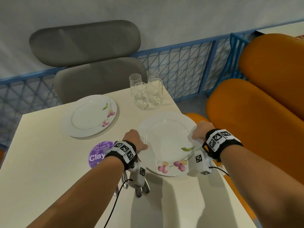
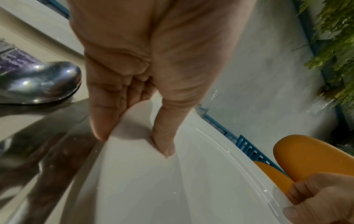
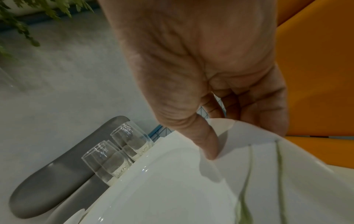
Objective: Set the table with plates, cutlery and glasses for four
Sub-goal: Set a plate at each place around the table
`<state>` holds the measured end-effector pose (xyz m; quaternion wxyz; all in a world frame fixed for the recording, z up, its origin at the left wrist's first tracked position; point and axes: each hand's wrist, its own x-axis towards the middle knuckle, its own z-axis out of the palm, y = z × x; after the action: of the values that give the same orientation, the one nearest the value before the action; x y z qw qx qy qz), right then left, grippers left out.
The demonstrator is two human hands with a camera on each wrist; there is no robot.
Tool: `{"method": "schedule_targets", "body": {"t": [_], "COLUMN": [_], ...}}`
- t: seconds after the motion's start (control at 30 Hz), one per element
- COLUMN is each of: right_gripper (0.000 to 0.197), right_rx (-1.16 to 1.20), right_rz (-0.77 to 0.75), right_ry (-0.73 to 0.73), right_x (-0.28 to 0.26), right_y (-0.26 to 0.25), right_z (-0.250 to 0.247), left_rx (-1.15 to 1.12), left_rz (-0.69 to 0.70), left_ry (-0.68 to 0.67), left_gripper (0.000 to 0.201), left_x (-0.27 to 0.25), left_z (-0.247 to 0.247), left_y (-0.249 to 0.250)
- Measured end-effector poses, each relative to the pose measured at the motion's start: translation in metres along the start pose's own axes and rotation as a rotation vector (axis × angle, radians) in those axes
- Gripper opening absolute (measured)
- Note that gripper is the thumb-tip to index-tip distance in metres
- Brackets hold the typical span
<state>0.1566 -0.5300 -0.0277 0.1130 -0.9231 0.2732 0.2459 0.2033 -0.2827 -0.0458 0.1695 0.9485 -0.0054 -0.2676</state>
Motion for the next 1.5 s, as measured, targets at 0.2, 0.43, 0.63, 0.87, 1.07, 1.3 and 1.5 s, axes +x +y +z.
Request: {"method": "schedule_targets", "body": {"t": [0.2, 0.43, 0.63, 0.87, 1.07, 1.3, 1.5], "right_gripper": [0.019, 0.023, 0.015, 0.041, 0.05, 0.05, 0.057], "right_rx": [0.108, 0.222, 0.125, -0.096, -0.186, -0.232, -0.243], "right_rz": [-0.034, -0.233, -0.442, -0.658, -0.732, -0.7, -0.69], "right_ry": [0.04, 0.062, 0.014, -0.047, -0.092, -0.131, -0.115], "right_x": [-0.006, -0.035, -0.075, -0.12, -0.15, -0.159, -0.157], "right_y": [-0.017, -0.09, -0.187, -0.299, -0.372, -0.417, -0.436], "right_z": [-0.019, -0.043, -0.024, 0.044, 0.104, 0.143, 0.162], "left_rx": [-0.104, -0.24, -0.406, -0.524, -0.598, -0.618, -0.672], "left_rz": [-0.012, -0.065, -0.206, -0.411, -0.548, -0.569, -0.588], "left_ry": [0.096, 0.175, 0.229, 0.3, 0.338, 0.309, 0.284], "left_gripper": [0.05, 0.051, 0.038, 0.046, 0.071, 0.062, 0.06], "left_x": [-0.01, -0.028, -0.057, -0.099, -0.126, -0.136, -0.135], "left_z": [-0.023, -0.07, -0.102, -0.1, -0.081, -0.067, -0.06], "left_y": [-0.013, -0.08, -0.181, -0.31, -0.391, -0.435, -0.455]}}
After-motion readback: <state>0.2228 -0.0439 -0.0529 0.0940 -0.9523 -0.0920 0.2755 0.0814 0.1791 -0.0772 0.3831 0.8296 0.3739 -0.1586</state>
